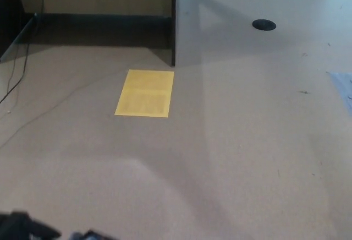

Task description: A person is holding a plastic bag and the robot extends its left hand to grab the bag by hooking its thumb into the holes at the top and brings its hand down by its side. Then it extends its arm again to hand the plastic bag back to the person.

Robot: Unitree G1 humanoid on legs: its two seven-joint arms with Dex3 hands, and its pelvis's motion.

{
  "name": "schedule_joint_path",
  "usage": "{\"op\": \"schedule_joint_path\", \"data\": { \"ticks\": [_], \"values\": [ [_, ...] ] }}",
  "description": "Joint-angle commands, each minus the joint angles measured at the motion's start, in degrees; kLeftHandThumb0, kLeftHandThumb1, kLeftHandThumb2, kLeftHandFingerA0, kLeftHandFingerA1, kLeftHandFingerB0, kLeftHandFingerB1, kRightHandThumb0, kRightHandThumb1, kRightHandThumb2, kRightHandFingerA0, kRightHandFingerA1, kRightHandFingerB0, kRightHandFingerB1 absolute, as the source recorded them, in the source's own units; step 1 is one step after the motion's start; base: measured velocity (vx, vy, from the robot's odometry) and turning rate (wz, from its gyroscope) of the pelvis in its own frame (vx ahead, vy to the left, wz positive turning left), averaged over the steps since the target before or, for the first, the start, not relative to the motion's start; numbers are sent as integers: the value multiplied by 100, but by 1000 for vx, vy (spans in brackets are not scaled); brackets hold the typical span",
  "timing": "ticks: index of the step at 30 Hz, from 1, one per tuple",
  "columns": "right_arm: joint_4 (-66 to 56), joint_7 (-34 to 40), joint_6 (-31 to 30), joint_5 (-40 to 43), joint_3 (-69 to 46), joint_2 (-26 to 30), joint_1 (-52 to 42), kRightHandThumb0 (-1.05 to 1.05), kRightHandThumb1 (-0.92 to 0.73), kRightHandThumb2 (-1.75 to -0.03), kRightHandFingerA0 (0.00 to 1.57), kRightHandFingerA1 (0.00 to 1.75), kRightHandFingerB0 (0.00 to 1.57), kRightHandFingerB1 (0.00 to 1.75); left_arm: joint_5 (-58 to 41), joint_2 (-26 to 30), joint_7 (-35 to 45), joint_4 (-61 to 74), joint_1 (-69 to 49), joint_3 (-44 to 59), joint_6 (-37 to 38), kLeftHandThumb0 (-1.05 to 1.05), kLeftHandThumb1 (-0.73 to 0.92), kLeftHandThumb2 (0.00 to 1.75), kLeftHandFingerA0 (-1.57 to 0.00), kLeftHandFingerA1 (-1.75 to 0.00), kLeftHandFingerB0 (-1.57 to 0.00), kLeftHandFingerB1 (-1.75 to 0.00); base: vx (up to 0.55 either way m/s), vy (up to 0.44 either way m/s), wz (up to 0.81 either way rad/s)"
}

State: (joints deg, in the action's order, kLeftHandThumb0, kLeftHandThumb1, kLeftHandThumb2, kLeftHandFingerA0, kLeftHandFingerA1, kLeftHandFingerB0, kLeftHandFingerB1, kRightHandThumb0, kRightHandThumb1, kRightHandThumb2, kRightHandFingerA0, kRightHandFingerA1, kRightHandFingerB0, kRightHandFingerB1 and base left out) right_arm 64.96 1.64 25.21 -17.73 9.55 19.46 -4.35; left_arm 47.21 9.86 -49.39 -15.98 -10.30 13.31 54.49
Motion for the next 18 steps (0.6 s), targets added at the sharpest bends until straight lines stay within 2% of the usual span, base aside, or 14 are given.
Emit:
{"op": "schedule_joint_path", "data": {
  "ticks": [1, 2, 18],
  "values": [
    [6, 5, -31, -14, 3, 108, 86, -46, -76, -63, 63, 64, 43, 35, 7, 179, -113, 260, 619, -3, -582, -10, 55, 109, -90, -174, -75, -140, 0, 0, 0],
    [-36, 5, -90, 14, -18, 92, 76, -45, -75, -62, 64, 62, 43, 35, -14, 201, -63, 348, 716, -39, -601, -8, 53, 110, -90, -172, -76, -136, 0, 0, 0],
    [-53, 4, -109, 19, -19, 91, 71, -45, -75, -62, 64, 62, 43, 35, -90, 320, -156, 423, 698, -229, -798, -8, 53, 110, -90, -172, -76, -136, 0, 0, 0]
  ]
}}
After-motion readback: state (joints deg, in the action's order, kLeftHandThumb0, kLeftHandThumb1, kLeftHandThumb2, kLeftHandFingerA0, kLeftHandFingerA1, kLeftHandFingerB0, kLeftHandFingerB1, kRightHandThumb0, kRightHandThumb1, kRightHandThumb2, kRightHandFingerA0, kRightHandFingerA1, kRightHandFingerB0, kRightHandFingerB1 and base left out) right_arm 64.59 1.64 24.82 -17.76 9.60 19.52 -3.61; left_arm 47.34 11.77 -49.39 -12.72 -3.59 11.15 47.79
